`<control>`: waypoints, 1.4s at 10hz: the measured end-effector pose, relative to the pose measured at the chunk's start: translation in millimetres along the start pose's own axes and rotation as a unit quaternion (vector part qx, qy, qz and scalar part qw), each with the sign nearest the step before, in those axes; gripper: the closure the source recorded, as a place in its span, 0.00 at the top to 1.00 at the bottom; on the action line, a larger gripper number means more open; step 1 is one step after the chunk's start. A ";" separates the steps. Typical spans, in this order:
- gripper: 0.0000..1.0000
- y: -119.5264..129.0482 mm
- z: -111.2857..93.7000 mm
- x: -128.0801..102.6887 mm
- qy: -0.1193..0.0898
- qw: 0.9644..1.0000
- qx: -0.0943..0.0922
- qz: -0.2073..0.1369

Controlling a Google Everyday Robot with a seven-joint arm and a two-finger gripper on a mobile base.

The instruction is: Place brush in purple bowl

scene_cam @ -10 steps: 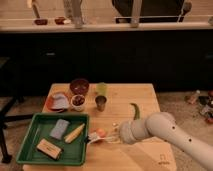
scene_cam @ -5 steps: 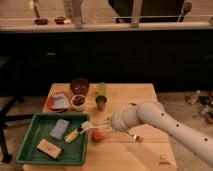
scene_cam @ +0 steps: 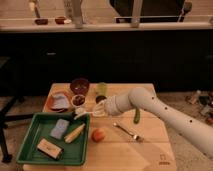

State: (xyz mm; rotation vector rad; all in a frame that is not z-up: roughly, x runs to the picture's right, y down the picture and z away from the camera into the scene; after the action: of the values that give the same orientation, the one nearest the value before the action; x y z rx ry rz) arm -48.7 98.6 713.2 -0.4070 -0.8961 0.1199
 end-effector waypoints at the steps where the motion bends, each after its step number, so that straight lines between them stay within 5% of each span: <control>1: 0.00 -12.6 9.2 1.1 -0.004 1.000 0.000 0.002; 6: 0.00 -67.4 51.7 8.5 -0.027 0.999 0.004 0.024; 14: 0.00 -67.7 51.4 9.0 -0.026 0.999 0.005 0.025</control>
State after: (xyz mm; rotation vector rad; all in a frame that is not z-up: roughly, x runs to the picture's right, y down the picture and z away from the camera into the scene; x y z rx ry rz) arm -87.7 54.0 774.9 -0.4192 -0.9375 0.1805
